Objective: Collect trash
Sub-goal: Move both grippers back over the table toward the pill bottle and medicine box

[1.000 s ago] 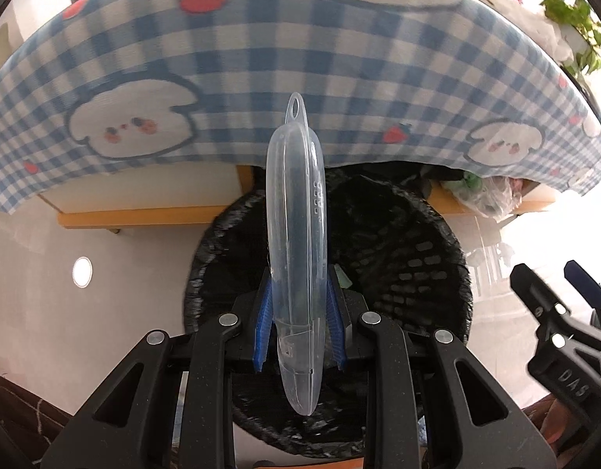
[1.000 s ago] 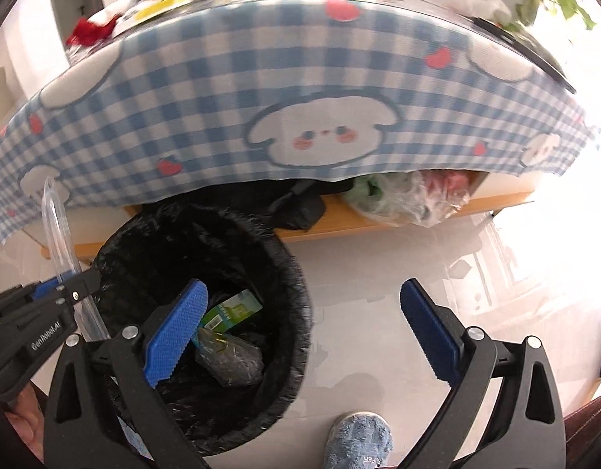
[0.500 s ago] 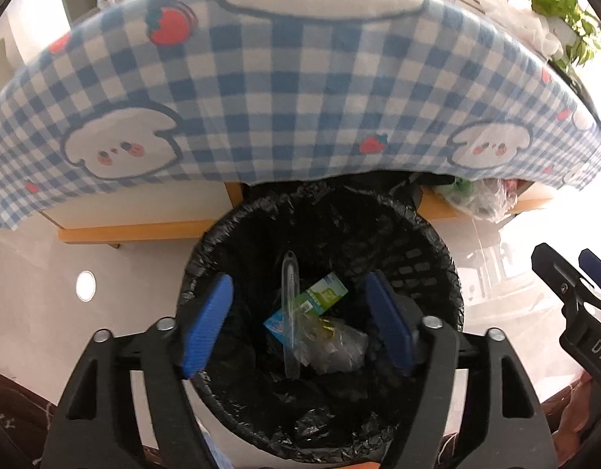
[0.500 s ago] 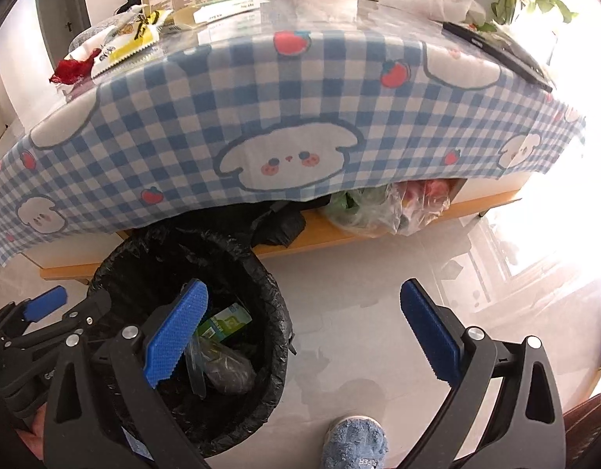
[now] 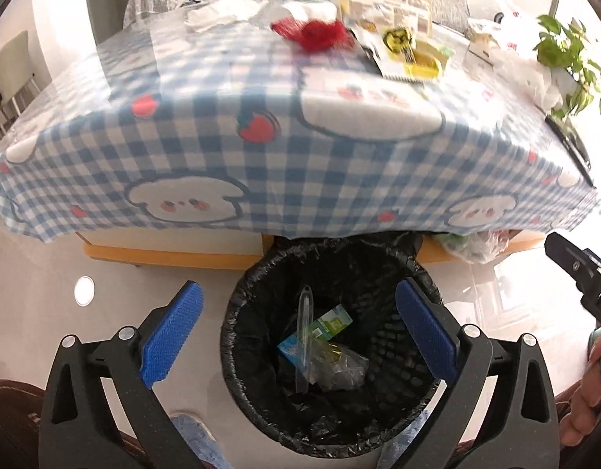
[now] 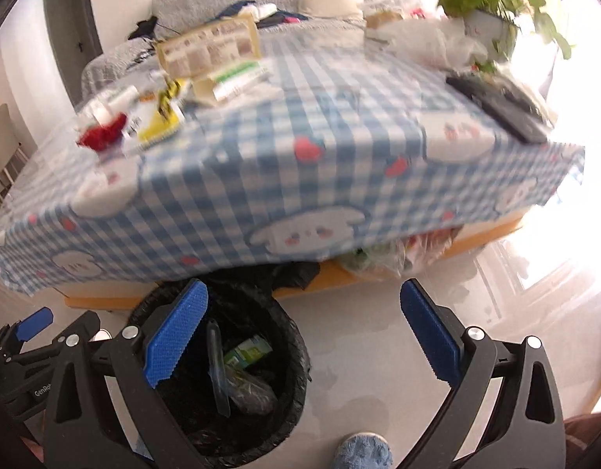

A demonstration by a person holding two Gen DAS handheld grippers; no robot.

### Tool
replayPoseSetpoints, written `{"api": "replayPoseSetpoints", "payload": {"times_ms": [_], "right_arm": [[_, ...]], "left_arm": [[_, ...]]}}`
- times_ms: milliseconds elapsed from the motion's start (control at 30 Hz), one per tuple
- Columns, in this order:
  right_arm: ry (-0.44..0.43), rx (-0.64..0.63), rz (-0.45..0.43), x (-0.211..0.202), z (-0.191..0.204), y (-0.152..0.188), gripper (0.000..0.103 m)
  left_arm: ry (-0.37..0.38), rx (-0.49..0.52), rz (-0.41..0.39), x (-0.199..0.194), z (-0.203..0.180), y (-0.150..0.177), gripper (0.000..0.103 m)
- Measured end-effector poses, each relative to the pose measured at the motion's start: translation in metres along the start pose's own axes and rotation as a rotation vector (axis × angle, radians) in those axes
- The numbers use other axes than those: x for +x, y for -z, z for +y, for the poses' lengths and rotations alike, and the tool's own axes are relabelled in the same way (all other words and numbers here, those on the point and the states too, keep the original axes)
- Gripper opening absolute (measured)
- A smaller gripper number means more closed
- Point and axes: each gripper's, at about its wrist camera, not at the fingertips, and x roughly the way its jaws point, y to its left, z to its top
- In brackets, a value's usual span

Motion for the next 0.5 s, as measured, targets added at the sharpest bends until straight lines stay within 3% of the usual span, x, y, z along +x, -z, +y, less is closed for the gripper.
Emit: {"api": "replayPoseSetpoints", "payload": {"times_ms": [233,500], "right_arm": [[-0.009,-0.005,-0.028,-0.017,0.01,-0.039,0.095],[-0.018,-0.007,-0.052,-0.024,0.024,-0.081,0.095]], "left_arm": [[0.006,-0.006,-0.03,-0.025,0.014,-0.029,0.097],[-0.003,-0.008,-0.055,-0.027,0.026,-0.077,0.097]]}}
